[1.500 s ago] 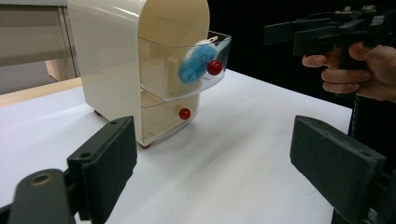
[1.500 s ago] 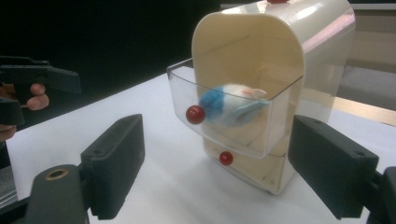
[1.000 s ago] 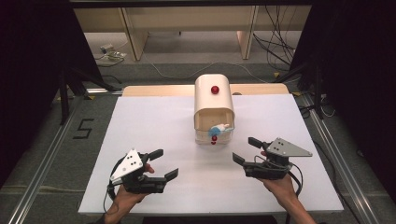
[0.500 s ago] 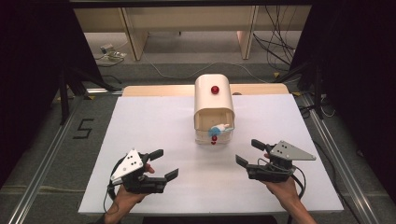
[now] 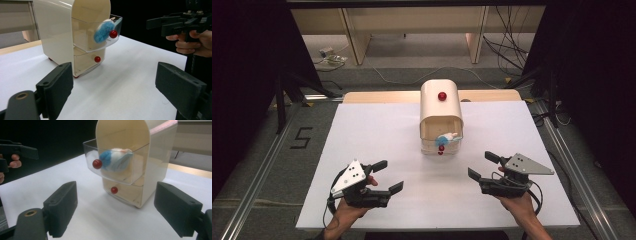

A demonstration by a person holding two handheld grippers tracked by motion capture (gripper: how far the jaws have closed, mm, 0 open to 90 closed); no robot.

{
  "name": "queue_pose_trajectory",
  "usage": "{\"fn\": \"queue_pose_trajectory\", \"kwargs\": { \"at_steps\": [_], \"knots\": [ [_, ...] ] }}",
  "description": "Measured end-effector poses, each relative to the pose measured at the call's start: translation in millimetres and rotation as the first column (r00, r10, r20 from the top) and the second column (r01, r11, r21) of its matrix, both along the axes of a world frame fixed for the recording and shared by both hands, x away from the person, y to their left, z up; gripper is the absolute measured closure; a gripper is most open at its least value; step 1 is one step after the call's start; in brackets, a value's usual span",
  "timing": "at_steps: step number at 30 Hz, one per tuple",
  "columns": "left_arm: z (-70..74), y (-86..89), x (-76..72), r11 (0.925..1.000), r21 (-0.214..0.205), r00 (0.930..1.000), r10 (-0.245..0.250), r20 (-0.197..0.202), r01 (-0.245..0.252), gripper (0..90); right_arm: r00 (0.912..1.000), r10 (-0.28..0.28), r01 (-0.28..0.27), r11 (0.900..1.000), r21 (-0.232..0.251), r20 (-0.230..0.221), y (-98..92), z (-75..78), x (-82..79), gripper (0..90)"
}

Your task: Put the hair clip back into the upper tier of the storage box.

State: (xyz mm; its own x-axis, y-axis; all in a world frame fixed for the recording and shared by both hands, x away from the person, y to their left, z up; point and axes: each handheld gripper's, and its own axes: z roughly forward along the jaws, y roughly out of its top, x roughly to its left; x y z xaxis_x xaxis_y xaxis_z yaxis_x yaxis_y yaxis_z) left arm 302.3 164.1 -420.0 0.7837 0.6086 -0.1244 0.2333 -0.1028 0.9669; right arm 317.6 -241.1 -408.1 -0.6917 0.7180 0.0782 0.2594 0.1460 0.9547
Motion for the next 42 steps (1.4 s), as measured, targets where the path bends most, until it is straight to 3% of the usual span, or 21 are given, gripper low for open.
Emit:
{"fn": "queue_pose_trajectory", "kwargs": {
  "at_steps": [32,42],
  "knots": [
    [-0.6,-0.7,0.3,0.9999,0.007,1.0,-0.01,-0.002,0.01,14.4,0.9994,-0.029,0.029,0.9992,-0.027,-0.016,-17.2,-22.1,-12.6,19.5],
    [-0.9,-1.5,0.0,0.9999,0.008,0.9999,-0.014,-0.007,0.014,14.4,0.9986,-0.053,0.053,0.9985,-0.015,-0.001,-25.6,-21.1,-17.5,19.6]
  ]
}}
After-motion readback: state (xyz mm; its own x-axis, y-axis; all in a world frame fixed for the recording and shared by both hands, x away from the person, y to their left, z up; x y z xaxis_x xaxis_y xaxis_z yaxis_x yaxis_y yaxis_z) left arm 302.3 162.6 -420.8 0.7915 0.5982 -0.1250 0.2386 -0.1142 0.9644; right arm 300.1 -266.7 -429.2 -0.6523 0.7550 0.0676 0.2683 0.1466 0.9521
